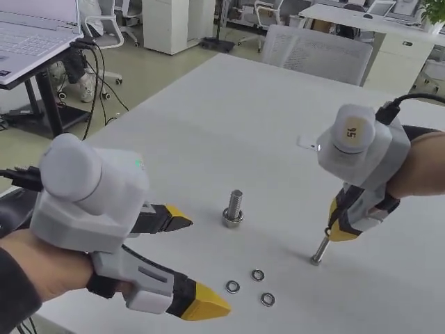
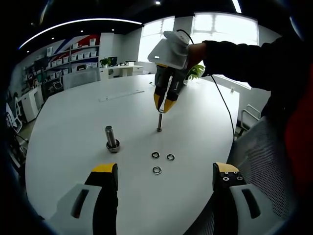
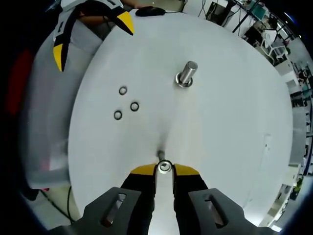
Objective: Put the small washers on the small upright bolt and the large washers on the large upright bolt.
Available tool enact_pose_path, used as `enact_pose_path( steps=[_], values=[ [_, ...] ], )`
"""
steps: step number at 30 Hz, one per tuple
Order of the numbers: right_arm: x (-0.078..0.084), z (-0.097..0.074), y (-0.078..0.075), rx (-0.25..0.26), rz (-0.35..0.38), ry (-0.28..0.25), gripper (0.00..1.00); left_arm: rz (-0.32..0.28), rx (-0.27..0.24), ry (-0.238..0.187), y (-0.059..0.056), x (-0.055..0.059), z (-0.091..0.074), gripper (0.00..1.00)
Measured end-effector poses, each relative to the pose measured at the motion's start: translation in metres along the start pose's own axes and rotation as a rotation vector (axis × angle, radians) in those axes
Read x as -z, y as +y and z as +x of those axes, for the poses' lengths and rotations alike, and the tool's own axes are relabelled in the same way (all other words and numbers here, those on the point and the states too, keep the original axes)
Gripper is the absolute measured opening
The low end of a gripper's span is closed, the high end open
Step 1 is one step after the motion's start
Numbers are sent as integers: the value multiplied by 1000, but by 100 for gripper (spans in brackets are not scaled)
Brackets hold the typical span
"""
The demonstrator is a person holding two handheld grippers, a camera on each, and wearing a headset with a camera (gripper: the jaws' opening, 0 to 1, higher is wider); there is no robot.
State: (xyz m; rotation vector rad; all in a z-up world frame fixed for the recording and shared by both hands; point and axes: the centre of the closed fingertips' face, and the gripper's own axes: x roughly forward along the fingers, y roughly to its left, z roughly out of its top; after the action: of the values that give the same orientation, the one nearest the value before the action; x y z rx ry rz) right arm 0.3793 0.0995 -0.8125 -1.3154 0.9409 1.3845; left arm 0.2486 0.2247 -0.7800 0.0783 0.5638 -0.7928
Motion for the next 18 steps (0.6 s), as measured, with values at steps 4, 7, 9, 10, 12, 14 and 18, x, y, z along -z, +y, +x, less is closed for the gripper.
enact_pose_path(
  steps=[4, 7, 9, 10, 12, 14, 18],
  values=[
    [0, 2, -2, -4, 2, -4, 14, -1, 0, 3, 0, 1, 0, 79],
    [0, 3, -1, -8, 1, -1, 14, -3, -2, 2, 1, 1, 0, 79],
    [0, 4, 0, -12, 0, 0, 14, -3, -2, 3, 1, 2, 0, 79],
    [0, 4, 0, -13, 0, 1, 14, -3, -2, 3, 1, 2, 1, 79],
    [0, 6, -1, -11, -1, 0, 14, -3, -3, 4, 1, 2, 0, 79],
    [0, 7, 1, -17, 3, -1, 14, -5, -3, 3, 1, 2, 0, 79],
    [1, 12, 2, -23, 8, 3, 14, -5, -4, 4, 1, 4, 0, 79]
  ],
)
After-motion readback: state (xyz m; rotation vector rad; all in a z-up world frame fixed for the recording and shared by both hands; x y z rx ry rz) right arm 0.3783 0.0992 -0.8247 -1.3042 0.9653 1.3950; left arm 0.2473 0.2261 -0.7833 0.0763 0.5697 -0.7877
